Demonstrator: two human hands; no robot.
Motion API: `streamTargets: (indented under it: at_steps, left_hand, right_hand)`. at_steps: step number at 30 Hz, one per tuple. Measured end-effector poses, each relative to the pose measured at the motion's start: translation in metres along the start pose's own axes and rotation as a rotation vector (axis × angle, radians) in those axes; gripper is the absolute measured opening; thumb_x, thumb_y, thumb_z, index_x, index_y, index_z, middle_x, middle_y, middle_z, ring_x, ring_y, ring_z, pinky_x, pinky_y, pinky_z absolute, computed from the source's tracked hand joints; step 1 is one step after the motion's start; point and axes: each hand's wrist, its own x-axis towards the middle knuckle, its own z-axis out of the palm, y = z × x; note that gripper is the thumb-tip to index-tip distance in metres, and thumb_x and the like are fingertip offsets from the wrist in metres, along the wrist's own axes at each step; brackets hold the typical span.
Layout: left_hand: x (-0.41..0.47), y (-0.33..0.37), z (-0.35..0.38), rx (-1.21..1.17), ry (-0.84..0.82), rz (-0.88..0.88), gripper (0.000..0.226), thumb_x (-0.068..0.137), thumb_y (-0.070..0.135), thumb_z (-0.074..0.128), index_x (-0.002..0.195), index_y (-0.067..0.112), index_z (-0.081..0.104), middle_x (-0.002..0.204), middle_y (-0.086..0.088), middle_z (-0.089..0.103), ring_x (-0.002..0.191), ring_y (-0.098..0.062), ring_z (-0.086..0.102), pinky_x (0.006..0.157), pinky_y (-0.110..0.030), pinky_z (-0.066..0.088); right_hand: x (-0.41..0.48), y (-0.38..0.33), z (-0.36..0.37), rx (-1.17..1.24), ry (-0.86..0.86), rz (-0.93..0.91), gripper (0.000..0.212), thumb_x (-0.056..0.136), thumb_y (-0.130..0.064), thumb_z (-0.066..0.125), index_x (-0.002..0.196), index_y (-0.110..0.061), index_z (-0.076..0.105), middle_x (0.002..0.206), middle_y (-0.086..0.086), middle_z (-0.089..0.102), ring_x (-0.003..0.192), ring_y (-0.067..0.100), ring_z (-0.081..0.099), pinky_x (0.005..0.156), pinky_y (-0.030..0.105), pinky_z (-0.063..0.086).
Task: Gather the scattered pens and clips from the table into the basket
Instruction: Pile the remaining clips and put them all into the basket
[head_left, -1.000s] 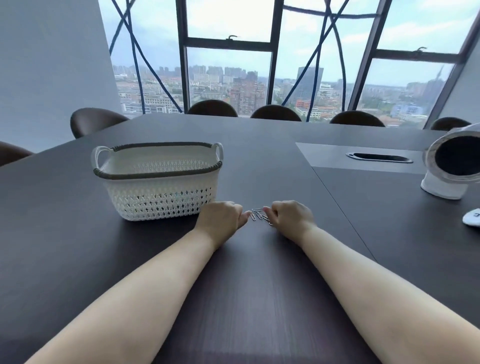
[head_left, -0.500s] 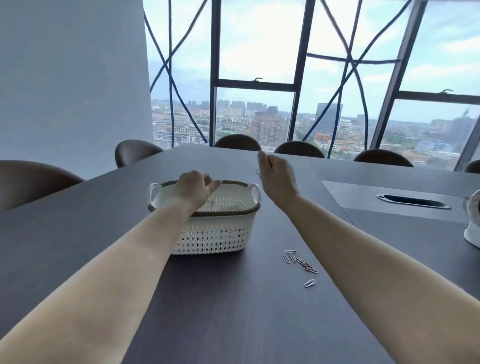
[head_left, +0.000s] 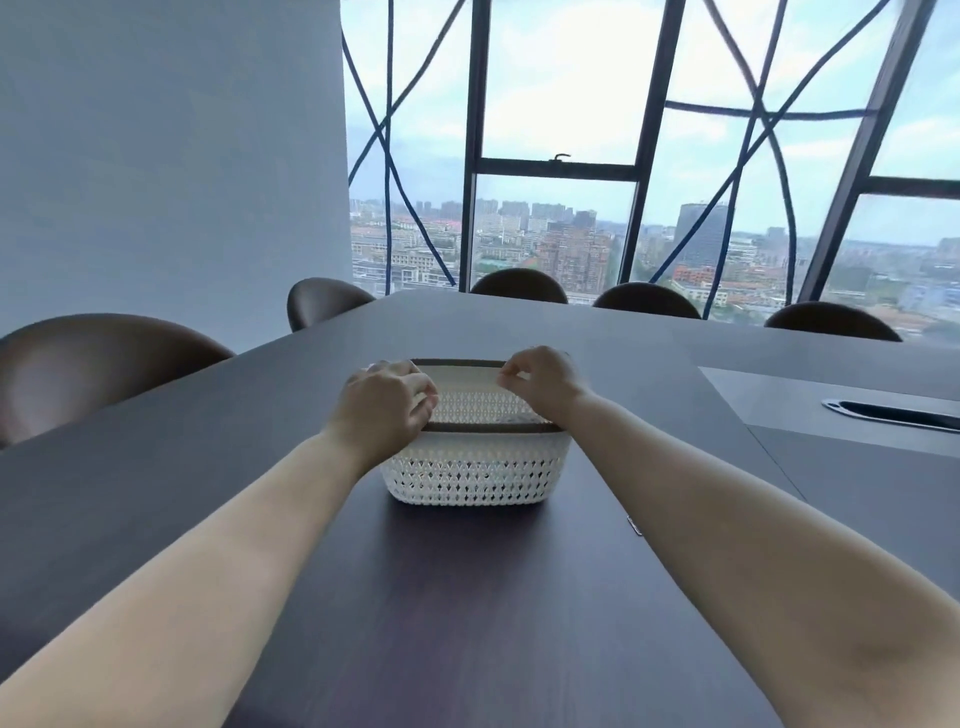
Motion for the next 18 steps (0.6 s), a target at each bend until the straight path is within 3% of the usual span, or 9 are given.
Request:
streamTargets:
  at_steps: [3, 5, 7, 10, 13, 16, 18]
  left_hand:
    - [-0.004, 0.007, -0.001, 0.011, 0.034, -0.002, 0.024, 0.093, 0.027, 0.049, 0.104, 0.015, 0.067, 0.114, -0.001, 0.061, 0.109, -0.022, 0.052, 0.094, -0.033, 0.033]
    - [-0.008, 0.014, -0.004, 0.022, 0.034, -0.010, 0.026, 0.093, 0.029, 0.048, 0.105, 0.015, 0.067, 0.117, -0.001, 0.059, 0.112, -0.022, 0.050, 0.097, -0.035, 0.031]
    - [-0.014, 0.022, -0.008, 0.015, 0.014, -0.023, 0.027, 0.094, 0.030, 0.047, 0.109, 0.017, 0.066, 0.122, 0.000, 0.056, 0.117, -0.023, 0.046, 0.102, -0.037, 0.028]
    - [-0.028, 0.037, -0.017, -0.011, 0.005, -0.019, 0.027, 0.092, 0.029, 0.050, 0.114, 0.019, 0.062, 0.127, -0.001, 0.052, 0.123, -0.023, 0.042, 0.108, -0.041, 0.025]
    - [-0.046, 0.054, -0.028, -0.024, 0.029, 0.021, 0.029, 0.090, 0.027, 0.053, 0.116, 0.016, 0.059, 0.126, -0.004, 0.052, 0.124, -0.026, 0.041, 0.107, -0.041, 0.026]
    - [-0.073, 0.072, -0.036, -0.014, 0.056, 0.067, 0.030, 0.089, 0.024, 0.054, 0.116, 0.014, 0.058, 0.124, -0.007, 0.053, 0.122, -0.028, 0.043, 0.104, -0.043, 0.030]
    - [-0.098, 0.085, -0.037, -0.021, 0.085, 0.097, 0.029, 0.088, 0.021, 0.055, 0.116, 0.012, 0.057, 0.122, -0.009, 0.054, 0.121, -0.029, 0.045, 0.102, -0.044, 0.032]
  right_hand:
    - [-0.012, -0.006, -0.010, 0.092, -0.036, 0.034, 0.030, 0.093, -0.028, 0.050, 0.092, -0.005, 0.069, 0.091, 0.013, 0.073, 0.079, 0.019, 0.061, 0.081, 0.028, 0.044]
    - [-0.022, -0.006, -0.012, 0.001, -0.076, 0.020, 0.039, 0.097, -0.037, 0.037, 0.105, -0.011, 0.066, 0.100, 0.010, 0.069, 0.098, 0.024, 0.060, 0.095, 0.038, 0.043]
    - [-0.038, -0.006, -0.014, -0.105, -0.078, -0.040, 0.040, 0.097, -0.042, 0.033, 0.128, -0.023, 0.051, 0.127, 0.004, 0.058, 0.126, 0.026, 0.043, 0.108, 0.043, 0.031]
    - [-0.068, -0.005, -0.022, -0.092, 0.005, -0.124, 0.049, 0.093, -0.036, 0.045, 0.139, -0.026, 0.034, 0.145, 0.000, 0.041, 0.135, 0.025, 0.031, 0.111, 0.042, 0.025]
    - [-0.101, 0.001, -0.030, -0.036, 0.073, -0.139, 0.044, 0.089, -0.026, 0.053, 0.131, -0.019, 0.044, 0.136, 0.007, 0.049, 0.126, 0.027, 0.043, 0.104, 0.035, 0.032]
    - [-0.145, 0.007, -0.038, 0.011, 0.134, -0.135, 0.029, 0.087, -0.019, 0.056, 0.116, -0.011, 0.058, 0.119, 0.010, 0.061, 0.101, 0.027, 0.060, 0.083, 0.025, 0.039]
    - [-0.181, 0.011, -0.040, 0.007, 0.163, -0.107, 0.023, 0.087, -0.018, 0.055, 0.107, -0.011, 0.062, 0.108, 0.007, 0.066, 0.089, 0.024, 0.064, 0.077, 0.024, 0.041]
